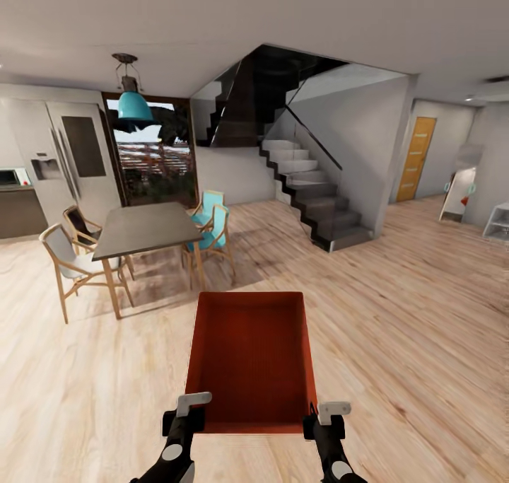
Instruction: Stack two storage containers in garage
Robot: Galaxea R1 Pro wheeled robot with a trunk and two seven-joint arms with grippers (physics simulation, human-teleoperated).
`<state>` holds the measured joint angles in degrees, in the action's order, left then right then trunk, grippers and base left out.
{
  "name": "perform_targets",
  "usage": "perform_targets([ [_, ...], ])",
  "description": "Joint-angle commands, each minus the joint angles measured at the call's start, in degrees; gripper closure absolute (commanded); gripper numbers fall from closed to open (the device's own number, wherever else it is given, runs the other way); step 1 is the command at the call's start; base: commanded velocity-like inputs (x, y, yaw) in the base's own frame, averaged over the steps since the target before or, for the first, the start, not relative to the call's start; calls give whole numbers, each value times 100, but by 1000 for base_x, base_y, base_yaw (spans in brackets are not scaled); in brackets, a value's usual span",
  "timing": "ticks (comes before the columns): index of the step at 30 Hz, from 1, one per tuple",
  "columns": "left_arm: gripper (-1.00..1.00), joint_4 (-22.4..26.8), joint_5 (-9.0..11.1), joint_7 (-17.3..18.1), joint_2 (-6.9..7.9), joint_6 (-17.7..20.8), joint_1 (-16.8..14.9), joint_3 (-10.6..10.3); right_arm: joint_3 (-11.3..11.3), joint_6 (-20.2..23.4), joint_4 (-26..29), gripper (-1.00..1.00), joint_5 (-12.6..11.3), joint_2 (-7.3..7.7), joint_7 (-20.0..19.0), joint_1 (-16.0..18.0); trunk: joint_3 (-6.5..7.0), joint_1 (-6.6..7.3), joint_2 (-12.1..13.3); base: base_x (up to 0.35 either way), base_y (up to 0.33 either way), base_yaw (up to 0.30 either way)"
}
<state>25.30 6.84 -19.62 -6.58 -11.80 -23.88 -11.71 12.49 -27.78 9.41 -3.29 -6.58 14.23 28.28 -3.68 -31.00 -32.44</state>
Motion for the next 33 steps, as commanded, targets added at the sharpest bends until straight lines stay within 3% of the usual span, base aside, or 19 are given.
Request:
perform_targets([
  [1,100,-16,116,-43,-1,412,-2,-50,-27,-192,35,100,-84,-2,98,11,-11,-5,-9,321,0,-229],
  [33,100,-16,116,-42,-1,415,-2,-48,-27,-192,35,100,-84,-2,97,11,-11,-5,-9,321,0,-229],
])
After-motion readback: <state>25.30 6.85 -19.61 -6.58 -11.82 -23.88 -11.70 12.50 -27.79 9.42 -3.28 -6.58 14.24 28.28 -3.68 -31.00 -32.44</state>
